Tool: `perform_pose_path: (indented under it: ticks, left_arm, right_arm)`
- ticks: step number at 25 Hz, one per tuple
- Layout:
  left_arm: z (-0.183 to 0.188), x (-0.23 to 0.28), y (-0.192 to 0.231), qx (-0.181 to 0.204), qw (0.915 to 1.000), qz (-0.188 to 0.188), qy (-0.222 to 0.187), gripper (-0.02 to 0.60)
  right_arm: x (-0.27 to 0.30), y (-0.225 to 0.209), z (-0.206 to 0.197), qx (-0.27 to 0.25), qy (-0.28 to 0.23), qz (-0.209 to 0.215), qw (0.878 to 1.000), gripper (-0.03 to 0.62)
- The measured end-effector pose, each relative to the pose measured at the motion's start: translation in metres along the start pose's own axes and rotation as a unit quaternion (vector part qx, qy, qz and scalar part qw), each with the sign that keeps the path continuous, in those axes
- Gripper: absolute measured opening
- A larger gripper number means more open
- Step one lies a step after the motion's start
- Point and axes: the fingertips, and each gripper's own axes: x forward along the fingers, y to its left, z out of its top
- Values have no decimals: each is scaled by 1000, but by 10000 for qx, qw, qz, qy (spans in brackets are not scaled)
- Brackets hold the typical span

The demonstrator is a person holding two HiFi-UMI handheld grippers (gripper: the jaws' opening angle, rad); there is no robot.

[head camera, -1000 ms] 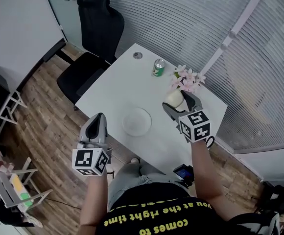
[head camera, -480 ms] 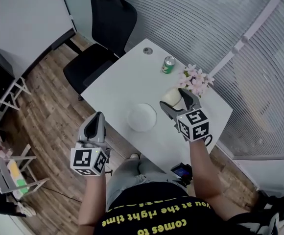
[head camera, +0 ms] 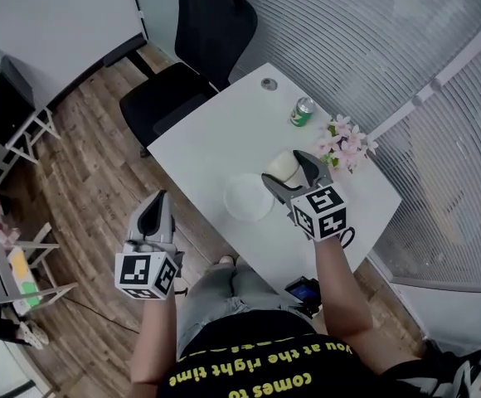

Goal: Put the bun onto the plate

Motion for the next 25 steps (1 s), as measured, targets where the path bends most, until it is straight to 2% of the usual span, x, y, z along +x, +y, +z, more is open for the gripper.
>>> perform_pose_path:
  ticks: [12,25]
  left_arm:
    - [-19,-6,20,-139,9991,359,151,0]
    - [-36,0,27,-254,9983,418,317,0]
  right_arm:
    - [36,24,-14,-104,137,546,9984,387]
    - [56,42,-42,-200,422,865,9952,387]
